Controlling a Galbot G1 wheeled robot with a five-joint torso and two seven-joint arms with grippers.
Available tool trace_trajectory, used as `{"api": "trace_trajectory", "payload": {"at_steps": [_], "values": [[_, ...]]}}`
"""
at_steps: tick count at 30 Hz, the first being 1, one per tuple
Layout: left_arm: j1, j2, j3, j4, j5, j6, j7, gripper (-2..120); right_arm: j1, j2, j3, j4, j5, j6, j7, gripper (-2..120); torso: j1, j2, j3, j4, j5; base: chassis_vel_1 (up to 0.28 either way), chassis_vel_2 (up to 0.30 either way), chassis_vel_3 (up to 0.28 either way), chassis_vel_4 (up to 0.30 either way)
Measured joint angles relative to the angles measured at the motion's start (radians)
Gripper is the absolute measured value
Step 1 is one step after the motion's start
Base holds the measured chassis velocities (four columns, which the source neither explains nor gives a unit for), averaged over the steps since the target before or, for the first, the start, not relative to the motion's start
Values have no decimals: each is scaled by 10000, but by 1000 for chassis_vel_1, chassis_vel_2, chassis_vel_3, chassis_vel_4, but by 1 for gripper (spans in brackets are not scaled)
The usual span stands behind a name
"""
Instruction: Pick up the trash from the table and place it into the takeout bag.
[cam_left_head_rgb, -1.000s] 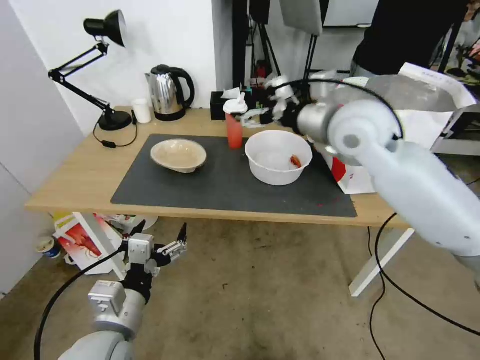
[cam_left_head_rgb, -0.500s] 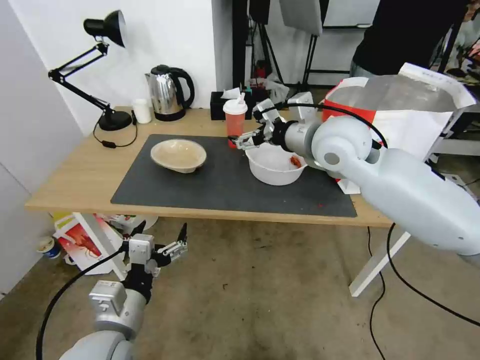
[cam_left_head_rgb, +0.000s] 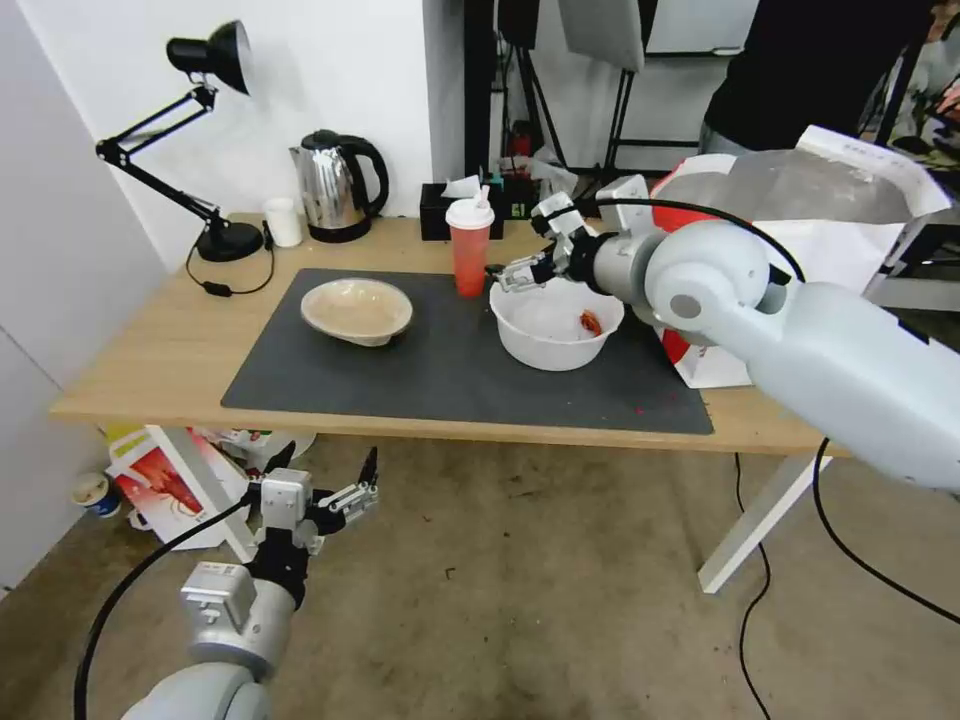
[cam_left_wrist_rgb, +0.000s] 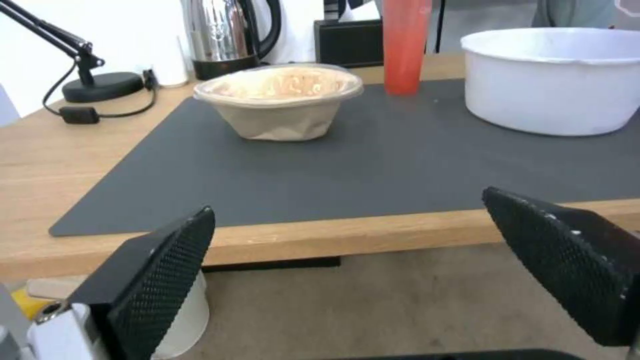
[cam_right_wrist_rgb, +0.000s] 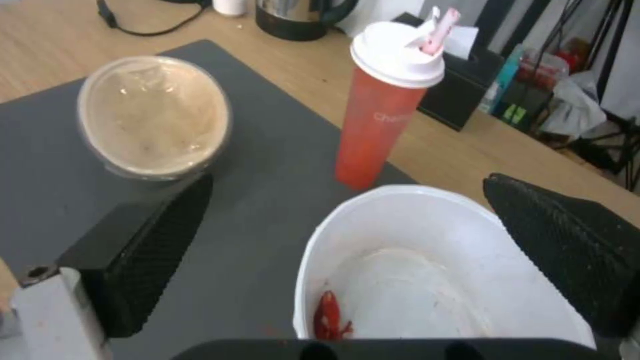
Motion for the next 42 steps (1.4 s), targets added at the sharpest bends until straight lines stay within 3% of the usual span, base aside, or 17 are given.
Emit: {"api": "trace_trajectory", "payload": {"at_steps": [14,42], "values": [[54,-4,21,-74,11,-30,4,100,221,-113,-530,-135,497,3,196,100,0,0,0,-1,-1,0,0,0,0],[175,-16,159,-19,108,-231,0,100,428,579,-1940,-1215,736,1,632,100,0,-1,0,-1,-1,0,0,0,0]]}}
